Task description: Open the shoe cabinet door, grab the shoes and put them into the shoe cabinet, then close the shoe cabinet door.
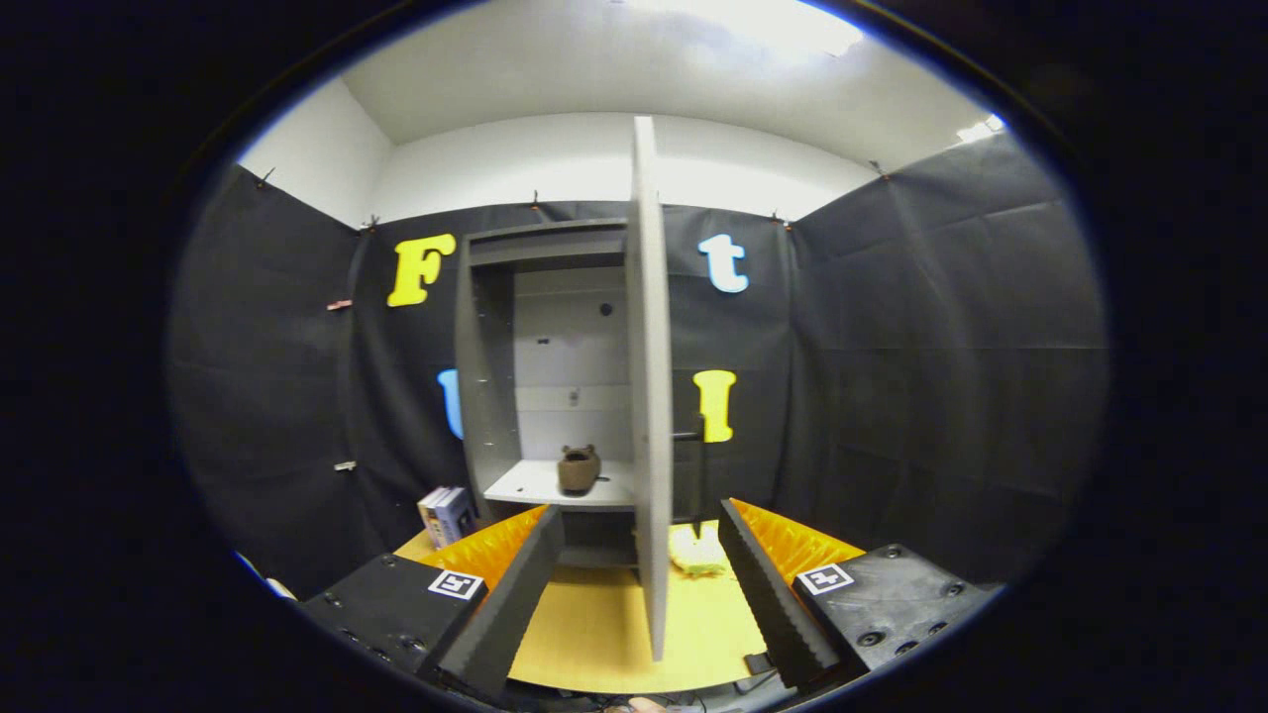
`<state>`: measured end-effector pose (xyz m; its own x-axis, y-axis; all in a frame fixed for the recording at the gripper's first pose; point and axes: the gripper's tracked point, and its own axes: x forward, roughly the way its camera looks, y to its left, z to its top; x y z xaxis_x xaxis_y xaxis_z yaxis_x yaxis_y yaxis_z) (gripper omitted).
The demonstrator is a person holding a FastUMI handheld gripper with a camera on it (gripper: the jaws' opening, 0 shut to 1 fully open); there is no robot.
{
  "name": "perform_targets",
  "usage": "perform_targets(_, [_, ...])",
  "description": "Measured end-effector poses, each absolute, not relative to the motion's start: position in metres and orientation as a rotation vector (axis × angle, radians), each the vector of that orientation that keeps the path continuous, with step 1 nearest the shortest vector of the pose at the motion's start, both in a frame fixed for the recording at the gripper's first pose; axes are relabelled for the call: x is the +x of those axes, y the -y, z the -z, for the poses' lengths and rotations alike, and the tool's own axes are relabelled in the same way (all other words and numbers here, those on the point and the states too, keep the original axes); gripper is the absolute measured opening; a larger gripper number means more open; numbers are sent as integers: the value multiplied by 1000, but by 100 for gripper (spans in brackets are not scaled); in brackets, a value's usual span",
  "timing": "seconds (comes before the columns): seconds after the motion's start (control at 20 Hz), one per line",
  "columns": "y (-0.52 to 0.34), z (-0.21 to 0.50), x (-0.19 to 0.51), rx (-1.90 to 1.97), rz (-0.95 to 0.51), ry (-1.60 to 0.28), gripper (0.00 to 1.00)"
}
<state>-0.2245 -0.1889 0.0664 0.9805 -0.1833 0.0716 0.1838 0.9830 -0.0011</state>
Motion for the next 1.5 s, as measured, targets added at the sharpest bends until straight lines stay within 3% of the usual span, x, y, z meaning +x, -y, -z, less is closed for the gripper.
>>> perform_targets(0.5, [286, -66, -174, -2, 357, 57, 99])
perform_targets(0.95, [350, -47, -79, 75, 324, -24, 99])
perform_targets(1.25, [332, -58, -45, 37, 253, -8, 98])
perform_targets(1.5, [322, -55, -41, 26, 275, -18, 95])
